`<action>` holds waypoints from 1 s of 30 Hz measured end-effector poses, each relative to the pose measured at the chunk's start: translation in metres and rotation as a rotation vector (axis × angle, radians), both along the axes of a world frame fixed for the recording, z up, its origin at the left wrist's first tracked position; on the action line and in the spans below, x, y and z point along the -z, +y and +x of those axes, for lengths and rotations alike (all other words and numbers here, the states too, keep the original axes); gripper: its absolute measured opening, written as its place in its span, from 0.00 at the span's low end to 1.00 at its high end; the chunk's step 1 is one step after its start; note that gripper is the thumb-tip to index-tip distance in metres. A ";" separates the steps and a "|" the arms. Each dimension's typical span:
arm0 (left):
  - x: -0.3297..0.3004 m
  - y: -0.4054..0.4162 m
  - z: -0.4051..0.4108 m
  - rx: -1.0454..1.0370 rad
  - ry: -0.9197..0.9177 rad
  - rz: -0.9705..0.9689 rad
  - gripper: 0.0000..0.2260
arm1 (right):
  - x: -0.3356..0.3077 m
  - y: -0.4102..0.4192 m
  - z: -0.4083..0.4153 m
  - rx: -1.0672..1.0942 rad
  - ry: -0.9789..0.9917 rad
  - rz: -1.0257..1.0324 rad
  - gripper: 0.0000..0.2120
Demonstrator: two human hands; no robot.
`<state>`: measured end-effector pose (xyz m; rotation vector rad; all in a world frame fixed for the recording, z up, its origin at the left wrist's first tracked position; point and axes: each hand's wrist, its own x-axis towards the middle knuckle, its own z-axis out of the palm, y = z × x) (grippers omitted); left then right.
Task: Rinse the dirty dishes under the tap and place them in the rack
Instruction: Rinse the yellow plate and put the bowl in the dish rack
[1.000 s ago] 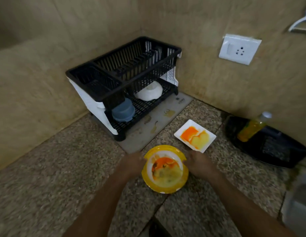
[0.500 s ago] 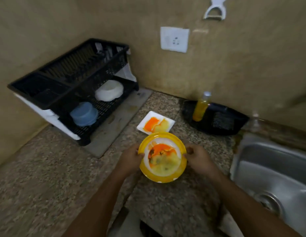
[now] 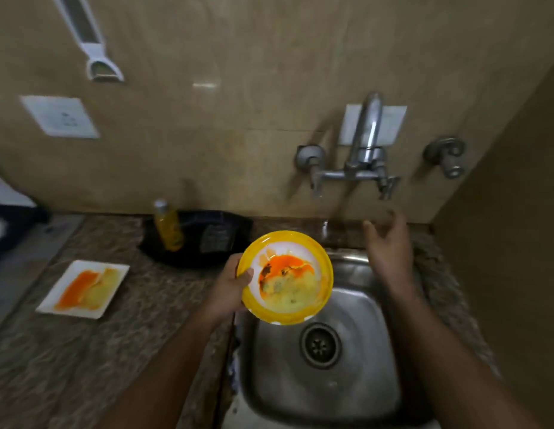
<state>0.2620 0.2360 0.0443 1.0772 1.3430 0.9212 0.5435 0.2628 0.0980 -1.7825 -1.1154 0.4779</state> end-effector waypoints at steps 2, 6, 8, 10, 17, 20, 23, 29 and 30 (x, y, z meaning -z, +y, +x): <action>-0.001 0.011 0.021 0.027 0.009 -0.005 0.09 | -0.012 0.023 0.018 -0.011 -0.086 -0.004 0.30; 0.004 0.027 0.043 0.087 0.064 0.010 0.07 | -0.024 0.059 0.027 -0.031 -0.343 -0.040 0.21; 0.004 0.034 0.048 0.107 0.079 0.013 0.09 | -0.025 0.069 0.030 0.036 -0.429 -0.021 0.21; 0.004 0.038 0.052 0.126 0.080 0.010 0.11 | -0.019 0.073 0.034 0.060 -0.419 -0.016 0.23; 0.002 0.043 0.067 0.217 0.079 0.038 0.11 | 0.002 0.086 0.050 0.005 -0.017 0.039 0.23; 0.005 0.044 0.074 0.228 0.087 0.066 0.11 | -0.010 0.078 0.042 0.002 0.197 0.026 0.22; 0.010 0.046 0.078 0.233 0.136 0.079 0.13 | -0.020 0.073 0.034 -0.011 0.297 0.043 0.21; 0.018 0.048 0.088 0.202 0.115 0.074 0.15 | -0.012 0.045 0.029 0.064 0.087 0.078 0.13; 0.019 0.050 0.091 0.197 0.097 0.069 0.15 | -0.003 0.032 0.026 0.094 0.002 0.111 0.12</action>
